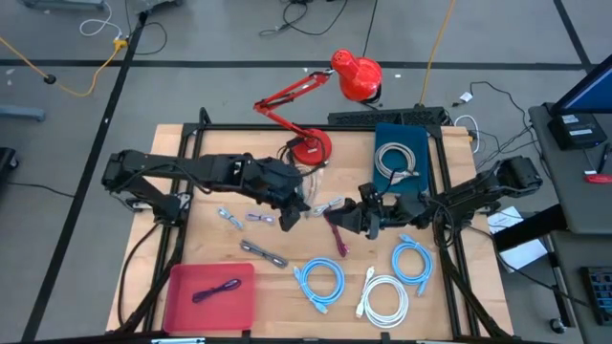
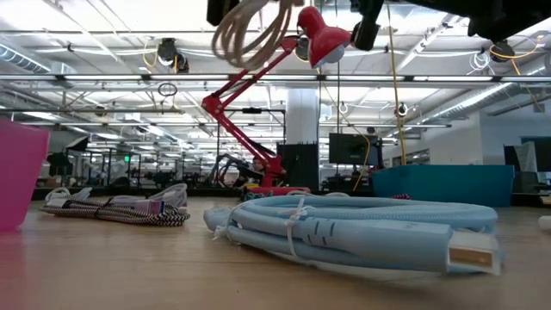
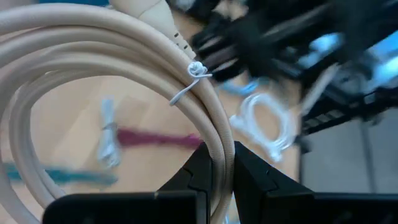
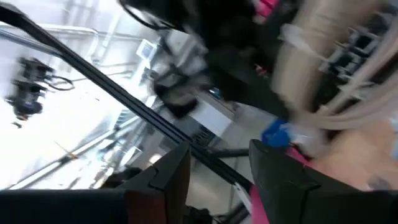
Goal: Sort cables
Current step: Put the gray internet cable into the blue bin
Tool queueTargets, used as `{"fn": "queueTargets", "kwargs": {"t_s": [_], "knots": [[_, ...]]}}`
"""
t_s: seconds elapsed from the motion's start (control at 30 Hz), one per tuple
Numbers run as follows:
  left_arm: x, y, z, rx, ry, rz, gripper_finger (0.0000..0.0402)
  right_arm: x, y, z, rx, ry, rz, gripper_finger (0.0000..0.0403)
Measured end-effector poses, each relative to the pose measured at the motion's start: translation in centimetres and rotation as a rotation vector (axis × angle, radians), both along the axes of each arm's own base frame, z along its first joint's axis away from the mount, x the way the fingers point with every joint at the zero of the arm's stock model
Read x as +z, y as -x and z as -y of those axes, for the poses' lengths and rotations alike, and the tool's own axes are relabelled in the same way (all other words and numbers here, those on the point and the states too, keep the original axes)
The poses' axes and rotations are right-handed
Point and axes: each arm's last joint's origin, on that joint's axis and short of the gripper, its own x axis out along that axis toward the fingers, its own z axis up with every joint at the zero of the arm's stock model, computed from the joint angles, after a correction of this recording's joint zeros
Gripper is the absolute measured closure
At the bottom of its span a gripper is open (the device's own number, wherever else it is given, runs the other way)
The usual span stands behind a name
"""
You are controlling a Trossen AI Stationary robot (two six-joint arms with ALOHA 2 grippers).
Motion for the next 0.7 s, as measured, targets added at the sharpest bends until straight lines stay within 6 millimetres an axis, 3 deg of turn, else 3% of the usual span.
{"fn": "queueTargets", "kwargs": {"t_s": [0.33, 0.7], "knots": [[-0.1, -0.8, 2.3, -0.056, 0.061, 0.052, 0.0368, -0.3, -0.2, 0.6, -0.089, -0.008, -0.035, 0.0247], [-1.1, -2.5, 3.1, -0.096, 0.099, 0.085, 0.0368, -0.3, -0.3, 1.1, -0.108, -0.019, -0.036, 0.0247]]}}
